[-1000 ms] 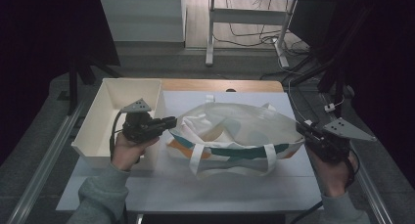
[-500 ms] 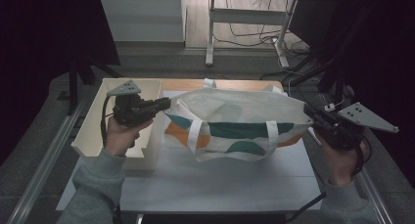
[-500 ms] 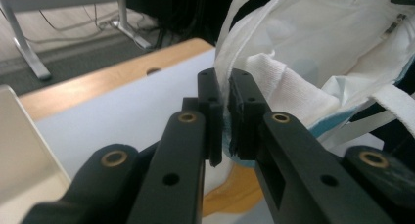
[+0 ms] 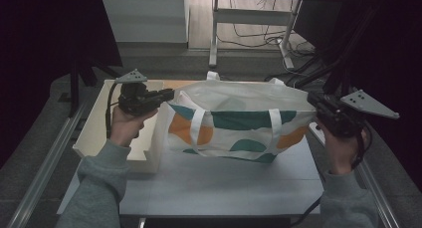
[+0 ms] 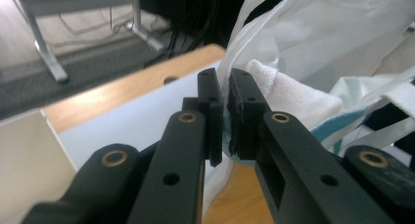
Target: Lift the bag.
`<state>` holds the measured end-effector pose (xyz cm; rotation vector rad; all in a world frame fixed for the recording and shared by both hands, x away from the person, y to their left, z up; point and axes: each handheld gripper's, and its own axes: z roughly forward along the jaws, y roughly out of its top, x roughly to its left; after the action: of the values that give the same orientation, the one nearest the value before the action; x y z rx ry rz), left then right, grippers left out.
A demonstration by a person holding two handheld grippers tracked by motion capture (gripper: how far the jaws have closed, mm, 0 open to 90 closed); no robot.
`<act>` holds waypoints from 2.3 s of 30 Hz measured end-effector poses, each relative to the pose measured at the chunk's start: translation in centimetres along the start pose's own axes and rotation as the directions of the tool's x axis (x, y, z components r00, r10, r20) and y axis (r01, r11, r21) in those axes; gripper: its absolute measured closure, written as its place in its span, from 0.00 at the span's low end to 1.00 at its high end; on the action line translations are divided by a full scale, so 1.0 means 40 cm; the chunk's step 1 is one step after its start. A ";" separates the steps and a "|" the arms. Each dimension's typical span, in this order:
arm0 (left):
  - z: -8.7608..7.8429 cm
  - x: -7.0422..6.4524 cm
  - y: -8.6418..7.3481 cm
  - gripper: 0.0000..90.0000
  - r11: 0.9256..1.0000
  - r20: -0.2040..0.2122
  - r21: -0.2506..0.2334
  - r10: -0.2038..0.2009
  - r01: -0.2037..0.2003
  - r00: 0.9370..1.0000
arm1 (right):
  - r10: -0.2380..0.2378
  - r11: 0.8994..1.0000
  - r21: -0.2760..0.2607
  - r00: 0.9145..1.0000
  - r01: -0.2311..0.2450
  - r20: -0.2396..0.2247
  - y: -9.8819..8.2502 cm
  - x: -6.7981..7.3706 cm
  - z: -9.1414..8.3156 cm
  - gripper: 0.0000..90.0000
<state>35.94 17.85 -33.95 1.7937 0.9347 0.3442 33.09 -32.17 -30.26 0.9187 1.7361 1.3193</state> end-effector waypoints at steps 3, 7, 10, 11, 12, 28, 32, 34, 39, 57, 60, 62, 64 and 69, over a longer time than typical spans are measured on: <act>0.021 0.023 -0.006 0.93 0.999 -0.007 0.032 -0.019 0.019 1.000 | 0.010 1.000 0.026 1.000 -0.010 -0.001 -0.012 -0.005 0.034 0.95; 0.045 0.040 -0.018 0.93 0.997 -0.025 0.078 -0.020 0.022 0.999 | 0.010 0.998 0.068 1.000 -0.010 -0.001 -0.029 -0.006 0.077 0.96; 0.055 0.048 -0.030 0.93 0.995 -0.021 0.099 -0.022 0.024 1.000 | 0.008 0.995 0.100 1.000 -0.008 -0.003 -0.047 -0.006 0.100 0.96; 0.057 0.049 -0.034 0.93 0.994 -0.019 0.103 -0.023 0.024 1.000 | 0.011 0.994 0.109 1.000 -0.010 -0.004 -0.054 -0.007 0.106 0.96; 0.060 0.050 -0.037 0.93 0.994 -0.017 0.110 -0.023 0.024 1.000 | 0.015 0.993 0.118 1.000 -0.015 -0.005 -0.062 -0.009 0.111 0.96; 0.119 0.069 -0.051 0.93 0.977 -0.035 0.213 -0.015 0.022 0.999 | 0.048 0.965 0.259 0.999 -0.049 0.011 -0.184 -0.035 0.215 0.96; 0.119 0.070 -0.053 0.92 0.975 -0.029 0.221 -0.008 0.014 1.000 | 0.049 0.962 0.267 0.999 -0.050 0.007 -0.195 -0.036 0.221 0.95; 0.120 0.070 -0.054 0.92 0.974 -0.030 0.224 -0.007 0.013 1.000 | 0.049 0.963 0.266 0.999 -0.049 0.005 -0.195 -0.035 0.220 0.95; 0.127 0.071 -0.056 0.92 0.970 -0.035 0.245 -0.001 0.010 0.999 | 0.036 0.958 0.284 0.999 -0.036 0.005 -0.198 -0.029 0.228 0.95; 0.127 0.076 -0.063 0.67 0.971 -0.058 0.239 -0.003 0.017 0.998 | 0.081 0.955 0.289 0.996 -0.065 -0.042 -0.229 -0.030 0.261 0.80; 0.112 0.070 -0.064 0.52 0.977 -0.059 0.211 0.001 0.011 0.998 | 0.076 0.966 0.251 0.995 -0.059 -0.060 -0.218 -0.022 0.247 0.63; 0.103 0.064 -0.065 0.49 0.980 -0.053 0.198 0.004 0.007 0.999 | 0.067 0.973 0.226 0.995 -0.049 -0.072 -0.209 -0.015 0.236 0.56; 0.093 0.057 -0.067 0.47 0.983 -0.038 0.186 0.014 -0.007 0.999 | 0.059 0.976 0.215 0.994 -0.038 -0.095 -0.200 -0.009 0.227 0.55; 0.073 0.039 -0.078 0.43 0.987 -0.013 0.160 0.036 -0.033 0.999 | 0.037 0.980 0.199 0.989 -0.008 -0.143 -0.192 0.009 0.204 0.54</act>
<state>37.41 17.55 -38.23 1.9575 0.9661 0.3133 39.40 -29.96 -39.27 0.9745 2.0042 1.2712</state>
